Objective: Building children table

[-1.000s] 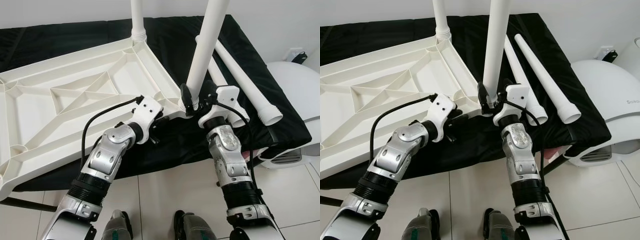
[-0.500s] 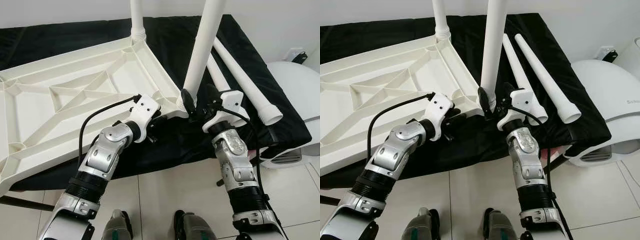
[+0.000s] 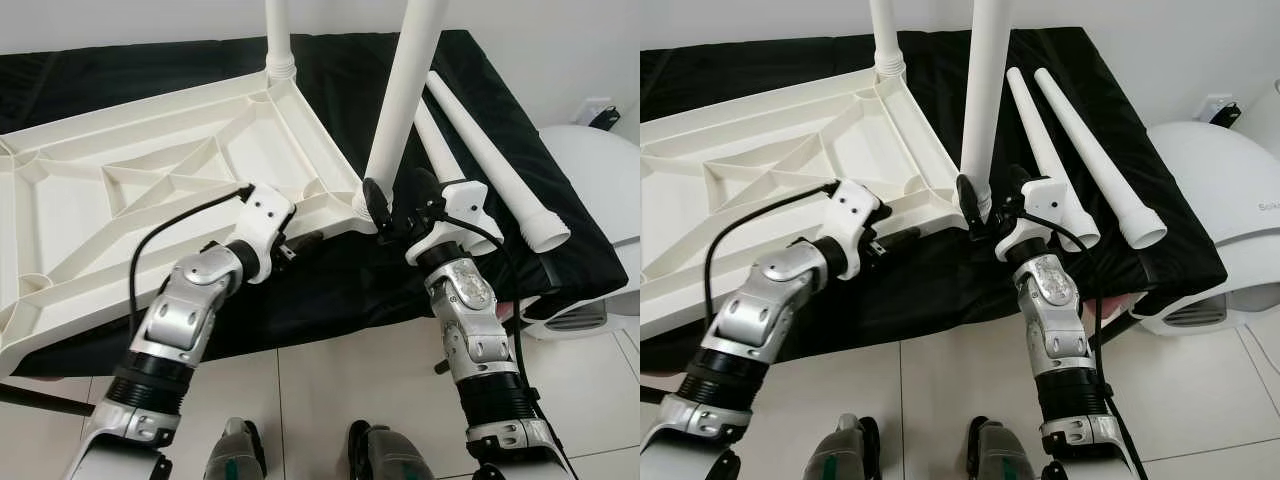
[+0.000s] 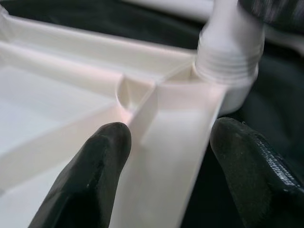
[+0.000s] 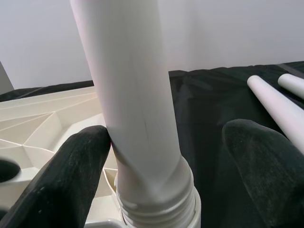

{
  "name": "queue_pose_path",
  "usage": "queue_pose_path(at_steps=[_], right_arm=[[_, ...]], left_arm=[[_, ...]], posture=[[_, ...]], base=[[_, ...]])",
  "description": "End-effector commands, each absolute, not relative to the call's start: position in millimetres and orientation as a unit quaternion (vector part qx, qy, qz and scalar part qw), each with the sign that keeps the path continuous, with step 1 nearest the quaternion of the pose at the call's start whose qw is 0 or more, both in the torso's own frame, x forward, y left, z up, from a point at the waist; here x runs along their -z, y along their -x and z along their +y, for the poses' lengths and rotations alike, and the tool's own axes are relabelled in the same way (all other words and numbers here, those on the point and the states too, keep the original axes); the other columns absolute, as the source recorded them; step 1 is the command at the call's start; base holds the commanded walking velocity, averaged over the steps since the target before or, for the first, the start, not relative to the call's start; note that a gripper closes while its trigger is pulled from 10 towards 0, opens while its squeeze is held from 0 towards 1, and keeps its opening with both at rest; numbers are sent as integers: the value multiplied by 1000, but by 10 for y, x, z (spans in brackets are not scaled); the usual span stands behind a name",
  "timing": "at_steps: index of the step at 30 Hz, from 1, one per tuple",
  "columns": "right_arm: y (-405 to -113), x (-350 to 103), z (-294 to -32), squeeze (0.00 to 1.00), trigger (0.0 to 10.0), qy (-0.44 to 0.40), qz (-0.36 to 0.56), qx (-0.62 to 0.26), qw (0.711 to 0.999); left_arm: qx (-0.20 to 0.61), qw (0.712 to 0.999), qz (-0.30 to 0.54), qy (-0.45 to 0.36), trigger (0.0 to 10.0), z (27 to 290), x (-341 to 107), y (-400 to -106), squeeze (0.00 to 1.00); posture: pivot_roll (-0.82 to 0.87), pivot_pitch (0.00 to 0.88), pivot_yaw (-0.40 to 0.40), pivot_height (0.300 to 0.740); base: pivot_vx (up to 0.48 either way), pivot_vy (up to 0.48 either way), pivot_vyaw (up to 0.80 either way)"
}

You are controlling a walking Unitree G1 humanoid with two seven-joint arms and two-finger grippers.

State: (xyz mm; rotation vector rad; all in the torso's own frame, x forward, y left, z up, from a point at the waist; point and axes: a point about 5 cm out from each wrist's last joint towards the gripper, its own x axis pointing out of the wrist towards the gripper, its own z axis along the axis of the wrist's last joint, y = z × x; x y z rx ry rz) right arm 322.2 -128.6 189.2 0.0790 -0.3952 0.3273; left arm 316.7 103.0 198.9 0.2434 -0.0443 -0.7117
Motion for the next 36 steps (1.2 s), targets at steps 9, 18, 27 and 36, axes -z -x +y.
queue_pose_path(at_steps=[9,18,27,36], right_arm=[[-3264,-1877,-1253,0,10000,-47,-194,-165,966],[-3298,-1835,-1252,0,10000,-48,-189,-170,966],[-3327,-1829,-1272,0,10000,-55,-189,-156,968],[-3312,-1797,-1239,0,10000,-56,-185,-162,968]], left_arm=[[318,946,-53,-10,10000,1197,-2099,-3137,0],[153,987,-52,15,10000,1537,-1978,-3298,0],[21,997,-73,-12,10000,1727,-1997,-3287,0],[56,992,-106,-26,10000,1514,-1968,-3232,0]], posture=[[83,180,-20,740],[81,173,-20,740],[71,153,-19,740],[55,155,-30,740]], base=[[0,0,0],[0,0,0],[0,0,0],[0,0,0]])
